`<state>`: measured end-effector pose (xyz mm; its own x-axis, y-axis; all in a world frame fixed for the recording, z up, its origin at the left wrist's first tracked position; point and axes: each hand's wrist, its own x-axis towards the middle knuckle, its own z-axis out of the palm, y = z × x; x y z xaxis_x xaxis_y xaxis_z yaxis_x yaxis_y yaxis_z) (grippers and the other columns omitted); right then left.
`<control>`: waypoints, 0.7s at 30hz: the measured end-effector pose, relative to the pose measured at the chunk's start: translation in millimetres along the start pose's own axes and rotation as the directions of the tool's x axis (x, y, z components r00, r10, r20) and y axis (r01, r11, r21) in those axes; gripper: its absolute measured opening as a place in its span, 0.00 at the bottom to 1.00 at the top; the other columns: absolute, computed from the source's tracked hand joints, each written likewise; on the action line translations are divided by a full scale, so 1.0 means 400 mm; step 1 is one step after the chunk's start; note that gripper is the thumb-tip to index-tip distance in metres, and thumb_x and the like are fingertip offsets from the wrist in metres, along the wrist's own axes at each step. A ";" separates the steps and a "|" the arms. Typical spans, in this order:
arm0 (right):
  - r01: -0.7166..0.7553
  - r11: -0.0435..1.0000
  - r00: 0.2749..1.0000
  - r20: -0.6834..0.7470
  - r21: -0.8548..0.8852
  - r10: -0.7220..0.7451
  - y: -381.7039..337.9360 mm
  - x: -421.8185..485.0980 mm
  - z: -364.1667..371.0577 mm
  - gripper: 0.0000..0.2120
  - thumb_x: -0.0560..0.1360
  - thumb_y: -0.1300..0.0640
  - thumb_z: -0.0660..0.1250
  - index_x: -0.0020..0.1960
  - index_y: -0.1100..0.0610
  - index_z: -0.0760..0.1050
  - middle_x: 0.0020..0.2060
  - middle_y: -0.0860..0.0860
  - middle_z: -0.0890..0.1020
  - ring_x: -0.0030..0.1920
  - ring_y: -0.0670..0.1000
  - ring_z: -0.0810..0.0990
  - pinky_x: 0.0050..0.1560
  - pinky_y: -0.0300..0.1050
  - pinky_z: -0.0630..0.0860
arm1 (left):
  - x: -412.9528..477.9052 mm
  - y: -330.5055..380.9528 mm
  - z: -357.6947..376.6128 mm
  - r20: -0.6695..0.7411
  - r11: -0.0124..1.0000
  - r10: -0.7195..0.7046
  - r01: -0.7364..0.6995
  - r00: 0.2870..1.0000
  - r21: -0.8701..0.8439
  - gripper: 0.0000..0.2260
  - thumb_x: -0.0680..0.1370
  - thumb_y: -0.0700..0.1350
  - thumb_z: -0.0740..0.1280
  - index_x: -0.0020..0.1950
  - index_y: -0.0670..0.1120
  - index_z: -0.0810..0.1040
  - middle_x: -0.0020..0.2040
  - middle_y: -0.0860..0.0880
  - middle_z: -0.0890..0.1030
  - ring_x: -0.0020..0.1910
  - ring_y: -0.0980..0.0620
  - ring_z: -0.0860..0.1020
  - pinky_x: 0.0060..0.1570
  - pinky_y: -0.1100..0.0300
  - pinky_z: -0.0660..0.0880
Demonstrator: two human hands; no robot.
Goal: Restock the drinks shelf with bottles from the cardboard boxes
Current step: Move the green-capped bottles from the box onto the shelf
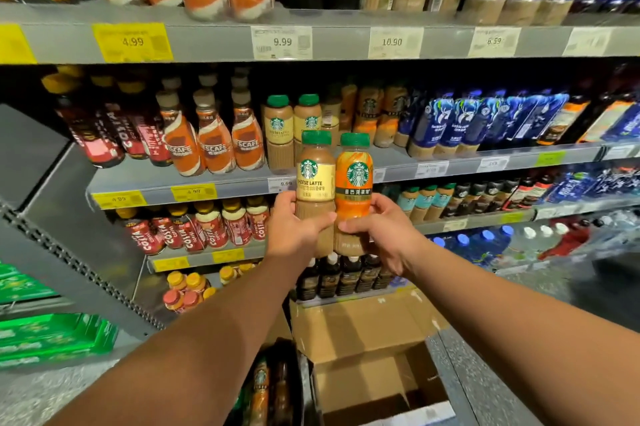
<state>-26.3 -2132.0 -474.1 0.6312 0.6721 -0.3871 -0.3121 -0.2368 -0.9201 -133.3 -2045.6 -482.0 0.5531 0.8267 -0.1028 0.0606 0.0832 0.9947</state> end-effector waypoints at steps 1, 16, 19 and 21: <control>0.002 1.000 1.000 -0.008 0.000 -0.002 -0.003 0.012 -0.002 0.24 0.66 0.72 0.73 0.59 0.59 0.73 0.49 0.56 0.83 0.48 0.57 0.83 0.44 0.51 0.81 | 0.015 0.000 0.003 0.011 1.000 -0.001 0.001 1.000 0.003 0.20 0.71 0.34 0.73 0.58 0.43 0.69 0.44 0.52 0.77 0.42 0.56 0.77 0.36 0.67 0.74; 0.139 0.990 0.971 -0.196 -0.013 -0.139 -0.079 0.206 -0.056 0.21 0.65 0.73 0.73 0.55 0.58 0.75 0.49 0.57 0.83 0.46 0.53 0.82 0.50 0.48 0.80 | 0.233 -0.020 0.133 -0.038 0.996 -0.082 0.081 0.996 -0.025 0.17 0.69 0.39 0.76 0.46 0.57 0.73 0.48 0.57 0.81 0.51 0.51 0.80 0.57 0.51 0.76; 0.164 0.986 0.966 -0.202 -0.011 -0.162 -0.100 0.251 -0.083 0.22 0.64 0.73 0.73 0.55 0.59 0.75 0.49 0.57 0.84 0.48 0.56 0.82 0.55 0.53 0.79 | 0.259 -0.024 0.183 -0.133 0.998 -0.062 0.064 0.989 0.011 0.19 0.69 0.43 0.75 0.54 0.57 0.74 0.51 0.55 0.81 0.51 0.51 0.80 0.57 0.49 0.76; 0.193 0.981 0.958 -0.209 -0.024 -0.194 -0.111 0.280 -0.100 0.21 0.64 0.73 0.73 0.53 0.57 0.75 0.46 0.55 0.83 0.46 0.54 0.81 0.54 0.52 0.78 | 0.277 -0.024 0.218 -0.210 0.998 -0.027 0.037 0.977 0.046 0.22 0.69 0.44 0.75 0.61 0.54 0.73 0.54 0.52 0.80 0.53 0.50 0.79 0.56 0.52 0.76</control>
<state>86.6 -2074.3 -479.1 0.8141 0.5433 -0.2051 -0.1668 -0.1194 -0.9787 0.0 -2003.5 -503.4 0.3645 0.9226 -0.1263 0.1192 0.0883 0.9889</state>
